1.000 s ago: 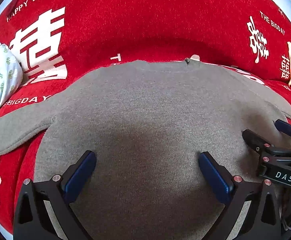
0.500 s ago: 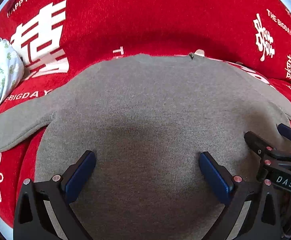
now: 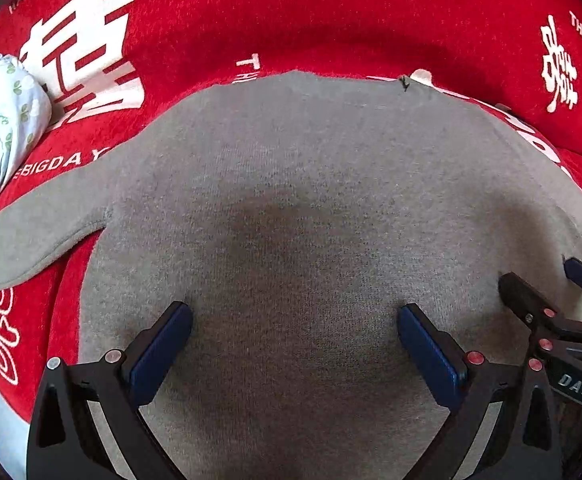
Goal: Fold small clothes
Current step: 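Move the right gripper to the sweater's sleeve cuff and close on it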
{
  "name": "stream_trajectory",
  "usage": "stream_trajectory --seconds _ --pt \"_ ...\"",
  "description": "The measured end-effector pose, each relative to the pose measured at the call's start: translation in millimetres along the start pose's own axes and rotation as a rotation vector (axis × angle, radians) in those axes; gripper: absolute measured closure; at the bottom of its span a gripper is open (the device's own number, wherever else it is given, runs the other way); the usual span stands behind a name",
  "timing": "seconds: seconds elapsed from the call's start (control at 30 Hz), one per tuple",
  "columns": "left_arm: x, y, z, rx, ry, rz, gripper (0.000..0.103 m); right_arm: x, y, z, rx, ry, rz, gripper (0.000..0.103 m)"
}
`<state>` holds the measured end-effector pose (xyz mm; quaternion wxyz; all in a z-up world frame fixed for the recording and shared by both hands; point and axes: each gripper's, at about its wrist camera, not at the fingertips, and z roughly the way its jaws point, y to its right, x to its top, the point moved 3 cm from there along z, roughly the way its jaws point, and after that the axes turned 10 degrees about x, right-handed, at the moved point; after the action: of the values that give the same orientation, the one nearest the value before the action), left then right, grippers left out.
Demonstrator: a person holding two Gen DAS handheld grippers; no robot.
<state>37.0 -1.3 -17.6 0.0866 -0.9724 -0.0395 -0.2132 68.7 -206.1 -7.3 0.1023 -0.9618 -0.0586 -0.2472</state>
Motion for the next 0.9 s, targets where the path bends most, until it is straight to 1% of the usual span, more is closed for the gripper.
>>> stream_trajectory --seconds 0.1,0.17,0.23,0.4,0.47,0.53,0.67,0.8,0.9 --pt "2 1 -1 0.012 -0.021 -0.004 0.000 2 4 -9 0.068 0.017 0.045 0.000" --pt "3 3 -2 0.025 -0.020 0.009 0.000 5 8 -16 0.088 0.042 0.072 0.000" --pt "4 4 -4 0.038 -0.019 0.016 0.000 8 12 -21 0.087 0.057 0.088 0.000" --pt "9 10 -11 0.044 -0.001 0.024 0.000 13 24 -32 0.049 0.104 0.120 0.000" --pt "11 13 -14 0.048 0.008 0.025 0.000 14 32 -39 0.056 0.149 0.152 0.000" --pt "14 16 -18 0.047 0.020 0.023 0.000 14 37 -45 0.070 0.181 0.157 0.000" --pt "21 25 -26 0.060 0.051 0.034 0.000 18 46 -46 0.062 0.158 0.139 0.000" --pt "27 35 -32 0.049 0.065 0.048 0.000 15 66 -51 0.054 0.171 0.181 0.000" --pt "28 46 -34 0.041 0.064 0.070 0.000 12 79 -52 0.045 0.163 0.199 0.000"
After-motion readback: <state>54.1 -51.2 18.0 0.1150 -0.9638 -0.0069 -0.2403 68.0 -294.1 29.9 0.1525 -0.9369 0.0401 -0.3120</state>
